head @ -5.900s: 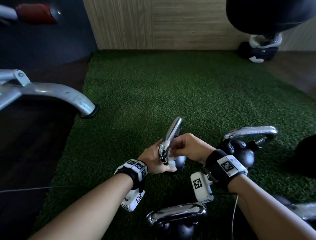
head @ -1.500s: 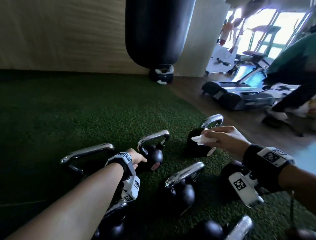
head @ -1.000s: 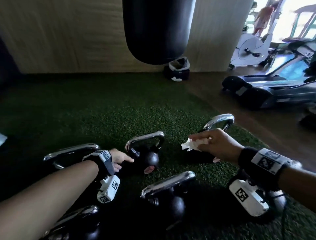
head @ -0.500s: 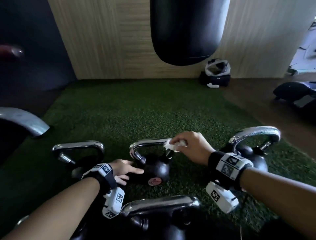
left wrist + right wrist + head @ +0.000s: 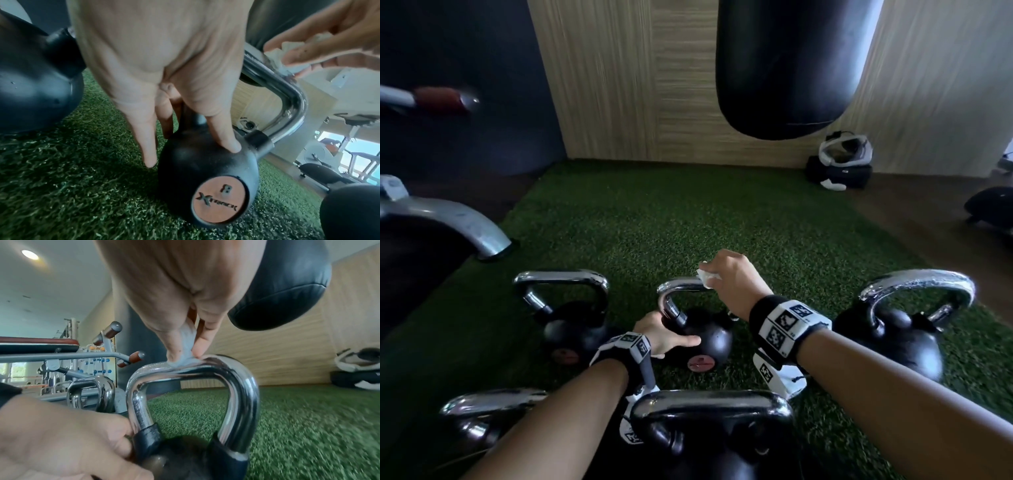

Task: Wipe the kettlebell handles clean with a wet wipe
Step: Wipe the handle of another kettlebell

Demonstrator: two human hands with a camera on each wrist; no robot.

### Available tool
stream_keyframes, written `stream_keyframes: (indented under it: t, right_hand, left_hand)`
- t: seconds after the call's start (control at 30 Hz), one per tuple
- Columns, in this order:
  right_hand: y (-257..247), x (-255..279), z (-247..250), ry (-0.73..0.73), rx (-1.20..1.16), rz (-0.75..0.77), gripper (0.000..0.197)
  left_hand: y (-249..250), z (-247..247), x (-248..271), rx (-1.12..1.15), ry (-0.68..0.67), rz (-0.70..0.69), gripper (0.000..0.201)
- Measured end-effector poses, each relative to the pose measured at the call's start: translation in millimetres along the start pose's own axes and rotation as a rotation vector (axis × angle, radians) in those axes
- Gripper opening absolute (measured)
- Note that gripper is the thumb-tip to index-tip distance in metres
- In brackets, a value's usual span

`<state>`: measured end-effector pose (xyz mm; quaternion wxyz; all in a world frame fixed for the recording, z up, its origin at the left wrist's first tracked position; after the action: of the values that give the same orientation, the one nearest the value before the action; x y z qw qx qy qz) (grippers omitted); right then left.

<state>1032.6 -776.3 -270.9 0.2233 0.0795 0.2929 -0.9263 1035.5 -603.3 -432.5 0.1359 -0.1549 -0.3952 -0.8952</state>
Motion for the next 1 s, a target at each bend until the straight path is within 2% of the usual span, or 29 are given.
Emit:
stream_keyframes:
  t: [0.1,0.17,0.27,0.37,0.43,0.5,0.6,0.67,0.7,0.87,1.0]
  right_hand:
    - [-3.7,-3.5,-2.2,-0.101,0.150,0.032,0.024]
    - [6.0,-0.4,2.1,-0.124,0.224,0.029,0.022]
    - [24.0,3.3,12.5,-0.086,0.209,-0.053,0.033]
    - [15.3,2.9,7.7,-0.107,0.195,-0.017,0.030]
    - [12.9,3.8,5.5,-0.094,0.149,-0.021,0.040]
    - [26.0,5.2,11.4,-0.049,0.106,-0.098,0.048]
    - [56.2,14.7,22.9,0.018,0.023,-0.209,0.041]
    - [72.4,18.7,21.1,0.001,-0.012,-0.322,0.018]
    - [76.3,20.6,20.0,0.005,-0.013,-0.351,0.013]
    - [92.8,24.4,17.3,0.097,-0.151,-0.368,0.015]
    - [119.2,33.6,-0.6,0.002,-0.291,-0.530,0.021]
  left_hand:
    - [-1.7,-1.1,-4.9,-0.042,0.000,-0.007,0.126]
    - [-0.1,0.1,-3.1,-0.056,0.003,-0.003,0.117]
    - [1.5,0.1,-1.0,-0.069,0.021,0.008,0.097]
    - [1.9,-1.9,-1.2,-0.110,0.024,0.005,0.094]
    - [2.9,-1.0,-1.0,-0.115,0.011,0.011,0.090]
    - [4.8,1.5,-1.8,-0.150,0.011,-0.006,0.091]
    - [4.8,3.8,-2.3,-0.228,0.025,-0.043,0.098]
    - [3.8,2.6,-1.3,-0.194,0.019,-0.051,0.098]
    - [4.5,1.8,-0.7,-0.171,0.017,-0.054,0.101]
    - [2.5,2.9,-3.1,-0.145,0.029,-0.056,0.104]
    - [1.2,0.7,-1.9,-0.116,0.016,-0.070,0.098]
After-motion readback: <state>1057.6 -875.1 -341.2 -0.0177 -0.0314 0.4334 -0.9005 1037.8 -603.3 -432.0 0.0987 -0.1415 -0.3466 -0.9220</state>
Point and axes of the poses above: each hand's wrist, its own x-axis away from the middle knuckle, its own z-axis out of the back of the hand, y = z × x, the point moved 7 cm from there along -x, towards the middle knuckle, and after that the axes turned 5 degrees about -x, right-handed, at the moved point
